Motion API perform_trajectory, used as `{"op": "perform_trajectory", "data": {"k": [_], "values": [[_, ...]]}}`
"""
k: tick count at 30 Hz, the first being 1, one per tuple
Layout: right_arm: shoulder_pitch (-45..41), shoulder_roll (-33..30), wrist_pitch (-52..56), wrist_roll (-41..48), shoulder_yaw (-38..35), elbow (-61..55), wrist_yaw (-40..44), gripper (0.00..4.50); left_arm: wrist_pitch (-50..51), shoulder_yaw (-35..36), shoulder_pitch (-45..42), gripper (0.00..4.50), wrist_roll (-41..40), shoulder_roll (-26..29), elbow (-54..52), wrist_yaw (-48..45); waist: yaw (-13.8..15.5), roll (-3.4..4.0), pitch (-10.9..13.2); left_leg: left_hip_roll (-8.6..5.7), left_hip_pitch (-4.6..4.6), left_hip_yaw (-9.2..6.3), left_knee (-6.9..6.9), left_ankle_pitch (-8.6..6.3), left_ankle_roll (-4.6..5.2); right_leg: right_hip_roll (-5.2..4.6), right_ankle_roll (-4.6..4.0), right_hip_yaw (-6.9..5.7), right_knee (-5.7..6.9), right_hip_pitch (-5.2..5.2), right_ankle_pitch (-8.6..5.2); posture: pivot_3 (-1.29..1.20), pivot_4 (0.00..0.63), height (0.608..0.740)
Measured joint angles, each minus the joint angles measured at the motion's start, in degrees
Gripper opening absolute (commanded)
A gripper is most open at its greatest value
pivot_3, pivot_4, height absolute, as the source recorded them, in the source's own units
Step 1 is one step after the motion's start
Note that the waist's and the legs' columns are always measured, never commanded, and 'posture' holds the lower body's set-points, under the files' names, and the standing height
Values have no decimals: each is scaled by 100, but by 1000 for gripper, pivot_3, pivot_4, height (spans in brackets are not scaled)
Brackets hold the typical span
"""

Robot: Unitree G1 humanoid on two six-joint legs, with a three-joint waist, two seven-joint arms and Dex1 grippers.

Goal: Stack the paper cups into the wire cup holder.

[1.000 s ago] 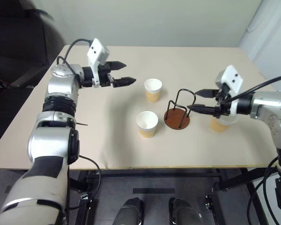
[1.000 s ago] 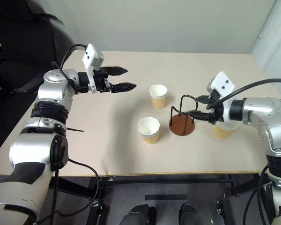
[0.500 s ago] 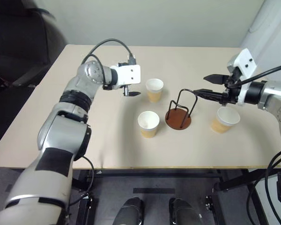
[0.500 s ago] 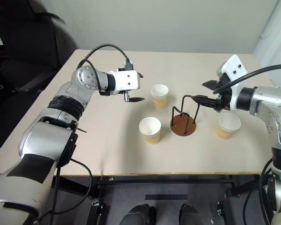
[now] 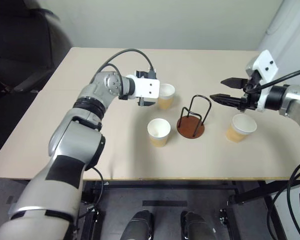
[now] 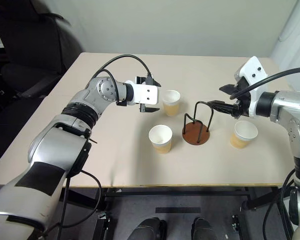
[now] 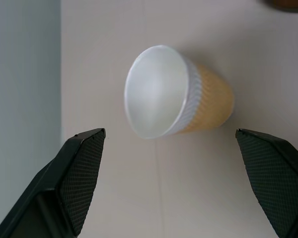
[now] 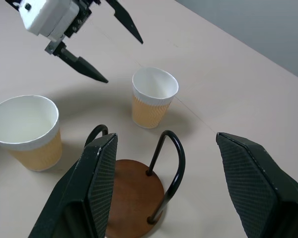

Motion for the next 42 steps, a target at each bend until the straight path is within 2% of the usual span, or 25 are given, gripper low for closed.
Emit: {"op": "perform_trajectory", "data": {"k": [10,42], "values": [[-368,-461,-150,471,-153,-28,668,3166,618,320,9,4500,-233,-157,73,-615,13,-1,0,4,0,-5,1,-2,-1,-1,-2,0,-1,0,-1,0,150,740],[8,-913,46,715,-246,-378,543,3166,1150,-21,-89,4500,564,-703,293,709,32,-3,2,5,6,4,10,2,4,-4,8,2,4,8,0,0,150,740]]}}
